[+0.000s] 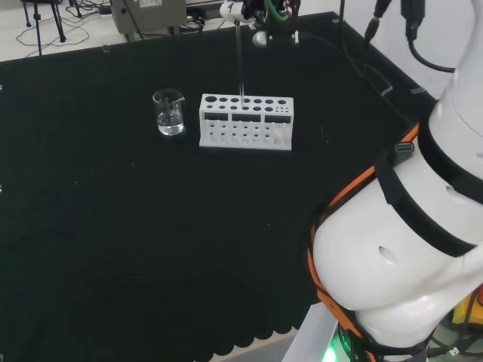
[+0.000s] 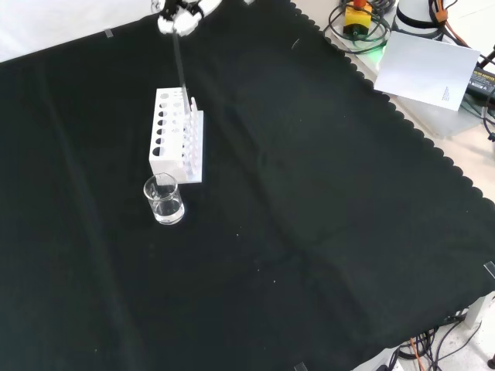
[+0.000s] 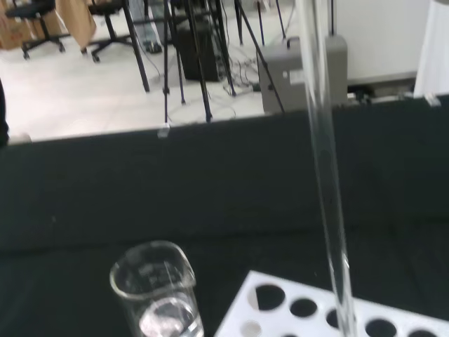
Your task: Take the glass rod from the white test tube rack.
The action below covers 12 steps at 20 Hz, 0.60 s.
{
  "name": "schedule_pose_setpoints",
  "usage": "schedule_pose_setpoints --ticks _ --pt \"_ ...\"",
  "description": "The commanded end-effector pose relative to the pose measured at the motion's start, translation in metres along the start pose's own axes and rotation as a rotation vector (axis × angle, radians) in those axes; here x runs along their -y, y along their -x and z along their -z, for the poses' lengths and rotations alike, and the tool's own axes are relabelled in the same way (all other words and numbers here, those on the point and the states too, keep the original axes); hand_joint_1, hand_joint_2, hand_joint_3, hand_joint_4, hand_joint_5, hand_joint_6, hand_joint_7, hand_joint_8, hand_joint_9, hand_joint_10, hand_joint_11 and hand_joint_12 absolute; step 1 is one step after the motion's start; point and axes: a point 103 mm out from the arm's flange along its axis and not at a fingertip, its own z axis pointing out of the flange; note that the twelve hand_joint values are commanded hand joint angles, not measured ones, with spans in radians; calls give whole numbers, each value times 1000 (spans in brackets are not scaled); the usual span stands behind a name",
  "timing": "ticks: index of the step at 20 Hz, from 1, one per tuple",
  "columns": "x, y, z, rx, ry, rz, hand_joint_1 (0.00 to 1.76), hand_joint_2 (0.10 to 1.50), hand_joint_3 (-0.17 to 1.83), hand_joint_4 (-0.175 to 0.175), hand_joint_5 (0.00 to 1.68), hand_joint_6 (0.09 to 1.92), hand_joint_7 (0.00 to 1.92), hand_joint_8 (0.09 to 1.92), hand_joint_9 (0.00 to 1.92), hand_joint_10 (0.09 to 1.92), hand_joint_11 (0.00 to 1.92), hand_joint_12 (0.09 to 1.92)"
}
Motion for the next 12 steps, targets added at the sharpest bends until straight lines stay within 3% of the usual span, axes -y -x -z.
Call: schedule_pose_setpoints --ticks 1,12 --pt "11 -26 27 -20 96 25 1305 1108 -165 -175 1242 243 1188 990 1776 576 1387 604" --pt "13 -31 31 -27 108 25 1304 1101 -145 -175 1239 245 1182 998 1783 571 1390 603"
